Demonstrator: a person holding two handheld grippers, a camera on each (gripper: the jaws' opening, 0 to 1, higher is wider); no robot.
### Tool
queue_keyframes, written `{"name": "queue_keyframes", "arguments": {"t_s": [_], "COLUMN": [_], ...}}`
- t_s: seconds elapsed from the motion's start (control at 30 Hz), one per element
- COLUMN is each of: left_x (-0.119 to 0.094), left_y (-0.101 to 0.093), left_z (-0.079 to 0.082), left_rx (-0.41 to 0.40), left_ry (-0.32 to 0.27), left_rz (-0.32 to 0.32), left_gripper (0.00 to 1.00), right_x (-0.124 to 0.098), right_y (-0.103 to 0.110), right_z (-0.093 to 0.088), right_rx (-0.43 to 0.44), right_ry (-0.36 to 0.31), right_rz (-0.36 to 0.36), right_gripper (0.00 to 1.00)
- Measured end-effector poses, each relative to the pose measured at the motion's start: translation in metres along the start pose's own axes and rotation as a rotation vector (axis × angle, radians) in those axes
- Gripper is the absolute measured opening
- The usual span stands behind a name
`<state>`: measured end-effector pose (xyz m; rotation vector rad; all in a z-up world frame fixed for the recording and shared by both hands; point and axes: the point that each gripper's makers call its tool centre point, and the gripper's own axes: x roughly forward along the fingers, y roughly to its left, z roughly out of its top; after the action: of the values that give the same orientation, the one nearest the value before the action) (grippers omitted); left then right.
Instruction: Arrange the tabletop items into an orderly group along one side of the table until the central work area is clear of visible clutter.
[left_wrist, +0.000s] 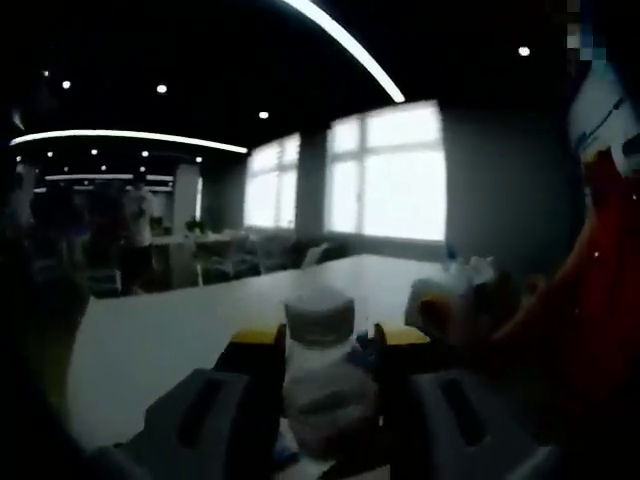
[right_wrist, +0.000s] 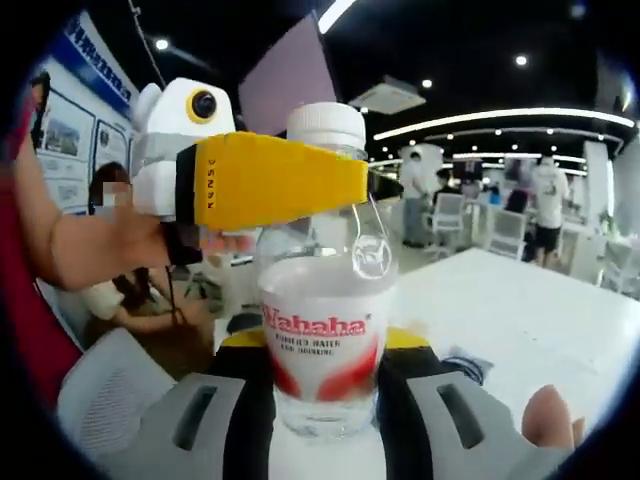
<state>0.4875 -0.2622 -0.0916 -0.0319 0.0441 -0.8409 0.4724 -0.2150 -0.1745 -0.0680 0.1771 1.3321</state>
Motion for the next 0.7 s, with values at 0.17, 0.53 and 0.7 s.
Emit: {"name": "queue_keyframes", "arguments": {"t_s": [0.17, 0.53, 0.7], "left_x": [-0.015, -0.034, -0.032], "left_y": [-0.014, -0.046, -0.056], "left_z": [0.001, 0.008, 0.011], "left_rx": [-0.019, -0.046, -0.036], "left_ry": [-0.002, -0.017, -0.021], "left_rz": [-0.186, -0.390, -0.425], "left_gripper": [0.41, 0.47, 0.48], "right_x": [-0.009, -0.027, -0.032], "right_y": [0.014, 0.048, 0.065], "right_z": [0.014, 0.039, 0.039], "right_rx": [0.027, 0.015, -0.013], "right_ry": [-0.040, -0.061, -0.024], "right_rz": [0.125, 0.351, 0.442], "right_gripper": [0.37, 0.38, 0.38]}}
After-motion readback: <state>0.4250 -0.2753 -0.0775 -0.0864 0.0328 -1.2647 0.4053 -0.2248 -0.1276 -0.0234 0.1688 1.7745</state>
